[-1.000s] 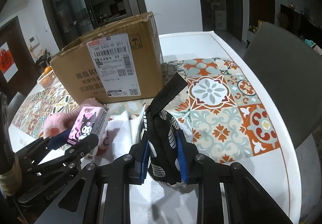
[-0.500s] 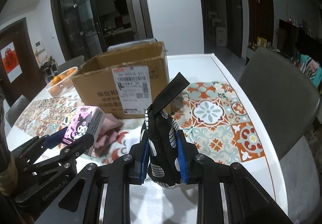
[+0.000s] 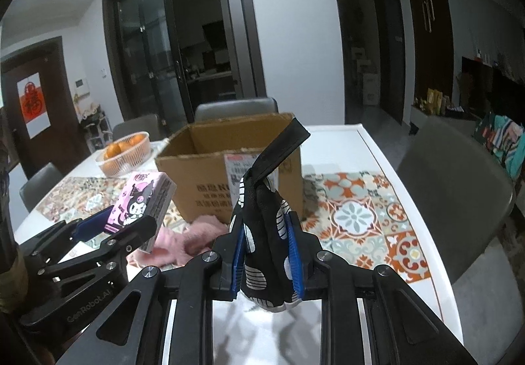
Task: Organize soft objects
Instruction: 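Carry the tissue pack with the left tool while the right tool carries the mitt over the box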
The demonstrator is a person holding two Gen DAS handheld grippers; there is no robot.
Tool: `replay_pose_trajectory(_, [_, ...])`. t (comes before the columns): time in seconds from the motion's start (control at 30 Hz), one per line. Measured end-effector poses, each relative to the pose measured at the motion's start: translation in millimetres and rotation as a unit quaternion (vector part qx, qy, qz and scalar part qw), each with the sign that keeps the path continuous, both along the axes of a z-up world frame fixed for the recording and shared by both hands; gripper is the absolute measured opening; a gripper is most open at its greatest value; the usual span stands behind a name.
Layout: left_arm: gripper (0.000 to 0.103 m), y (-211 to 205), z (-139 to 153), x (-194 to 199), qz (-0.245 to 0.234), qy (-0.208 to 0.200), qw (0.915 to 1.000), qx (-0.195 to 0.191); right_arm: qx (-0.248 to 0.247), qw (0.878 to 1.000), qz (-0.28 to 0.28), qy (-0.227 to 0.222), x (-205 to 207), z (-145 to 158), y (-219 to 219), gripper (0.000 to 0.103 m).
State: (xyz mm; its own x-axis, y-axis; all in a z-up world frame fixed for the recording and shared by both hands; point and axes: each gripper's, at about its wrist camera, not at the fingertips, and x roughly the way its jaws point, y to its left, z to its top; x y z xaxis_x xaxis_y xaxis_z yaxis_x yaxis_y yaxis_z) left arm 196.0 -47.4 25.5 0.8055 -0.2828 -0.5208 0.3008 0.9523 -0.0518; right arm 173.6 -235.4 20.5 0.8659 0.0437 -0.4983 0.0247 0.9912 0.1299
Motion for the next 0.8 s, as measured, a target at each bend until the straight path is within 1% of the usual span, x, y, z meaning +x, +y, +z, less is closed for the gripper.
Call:
replay_pose_trajectory(0.3, [0.052, 14, 26, 6, 0.011, -0.037, 0.9992, -0.006, -0.002, 0.999, 0.012, -0.038, 9, 22, 12, 0.025])
replay_pose_trajectory(0.43, [0.052, 17, 36, 11, 0.013, -0.056, 0.9983, -0.002, 0.001, 0.998, 0.014, -0.053, 16, 30, 14, 0.025])
replay_pose_trajectory(0.8, [0.052, 21, 54, 40, 0.016, -0.094, 0.9954, 0.011, 0.003, 0.996, 0.016, -0.089, 42, 46, 19, 0.025])
